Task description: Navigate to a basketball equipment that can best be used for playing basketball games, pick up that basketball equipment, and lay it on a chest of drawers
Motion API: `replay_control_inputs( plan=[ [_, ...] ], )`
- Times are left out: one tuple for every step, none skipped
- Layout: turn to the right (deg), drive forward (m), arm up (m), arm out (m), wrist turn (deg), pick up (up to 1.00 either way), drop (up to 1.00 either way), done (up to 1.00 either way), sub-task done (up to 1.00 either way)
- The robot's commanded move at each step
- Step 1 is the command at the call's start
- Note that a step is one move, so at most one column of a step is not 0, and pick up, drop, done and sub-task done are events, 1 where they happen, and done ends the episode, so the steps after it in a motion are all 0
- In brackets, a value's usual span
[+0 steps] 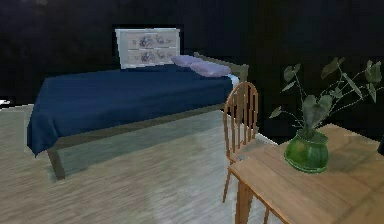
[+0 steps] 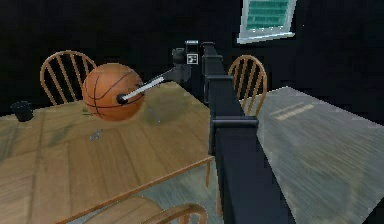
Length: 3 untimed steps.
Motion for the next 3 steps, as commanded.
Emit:
replay_control_inputs(
  plan=[
    [0.0, 0.0, 0.0, 0.0, -45.0, 0.0, 0.0, 0.0, 0.0],
    [0.0, 0.0, 0.0, 0.0, -15.0, 0.0, 0.0, 0.0, 0.0],
    [0.0, 0.0, 0.0, -0.48, 0.0, 0.0, 0.0, 0.0, 0.0]
  ],
)
